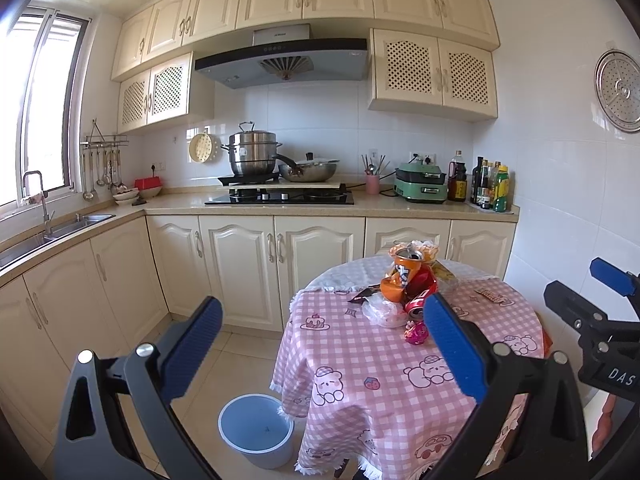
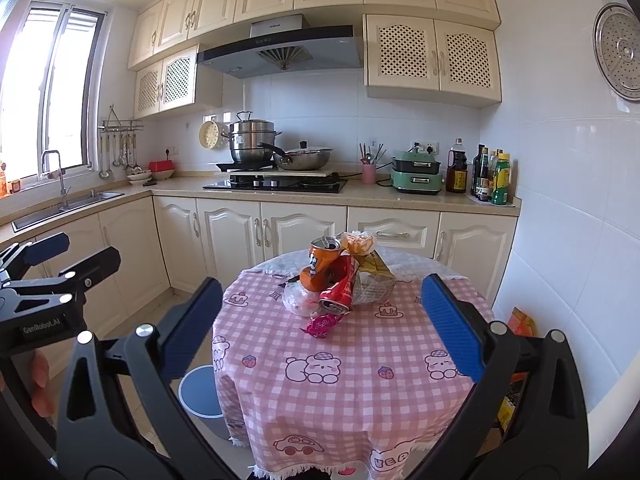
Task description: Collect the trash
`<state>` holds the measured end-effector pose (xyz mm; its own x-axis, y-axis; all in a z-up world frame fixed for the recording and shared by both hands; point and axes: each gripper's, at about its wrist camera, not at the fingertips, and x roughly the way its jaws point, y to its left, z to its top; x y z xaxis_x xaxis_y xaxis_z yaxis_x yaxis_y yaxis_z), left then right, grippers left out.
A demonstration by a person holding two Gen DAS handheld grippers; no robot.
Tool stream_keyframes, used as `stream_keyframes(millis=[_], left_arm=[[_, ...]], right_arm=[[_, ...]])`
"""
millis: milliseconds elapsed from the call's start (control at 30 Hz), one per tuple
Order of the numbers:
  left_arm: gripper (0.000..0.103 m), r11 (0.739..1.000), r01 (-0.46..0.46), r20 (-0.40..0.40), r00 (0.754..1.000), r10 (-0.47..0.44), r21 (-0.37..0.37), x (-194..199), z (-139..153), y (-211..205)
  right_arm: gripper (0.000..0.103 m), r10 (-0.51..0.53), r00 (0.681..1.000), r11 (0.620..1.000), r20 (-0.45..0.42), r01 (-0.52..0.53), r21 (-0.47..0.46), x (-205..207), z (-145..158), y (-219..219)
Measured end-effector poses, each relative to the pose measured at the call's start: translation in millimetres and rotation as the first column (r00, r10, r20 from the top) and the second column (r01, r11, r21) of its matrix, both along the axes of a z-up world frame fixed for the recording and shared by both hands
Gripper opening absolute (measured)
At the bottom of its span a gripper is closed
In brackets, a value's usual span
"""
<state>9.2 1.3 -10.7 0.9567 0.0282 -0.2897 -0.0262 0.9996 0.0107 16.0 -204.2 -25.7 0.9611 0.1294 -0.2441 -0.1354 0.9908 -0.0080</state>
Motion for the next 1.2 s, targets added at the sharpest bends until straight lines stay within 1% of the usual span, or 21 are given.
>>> stream_keyframes(millis=[367, 833, 1067, 1200], left_arm=[[0.098, 1.0, -0.002, -0.001, 1.0, 0.002, 0.002, 1, -2, 1], [0.098, 1.0, -0.006, -0.023, 1.0, 0.006, 0.004, 8, -8, 1], [0.098, 1.0, 0.001, -0.051, 0.999, 0.0, 0.015, 25, -14, -5], [0.098, 1.0, 0.005, -0.077, 0.997, -0.003, 0.028, 44, -22, -11]], right_arm=[[0.097, 0.004, 1.0, 1.0, -0.007, -0.004, 0.0, 1, 0, 2], [0.097, 0.005, 1.0, 1.0, -0.02, -0.005, 0.007, 3, -3, 1], [0.097, 0.0, 0.999, 1.0, -0.044, 0.001, 0.013, 19, -10, -4], [0.097, -0.011, 0.998, 1.0, -0.065, 0.012, 0.019, 34, -16, -11]])
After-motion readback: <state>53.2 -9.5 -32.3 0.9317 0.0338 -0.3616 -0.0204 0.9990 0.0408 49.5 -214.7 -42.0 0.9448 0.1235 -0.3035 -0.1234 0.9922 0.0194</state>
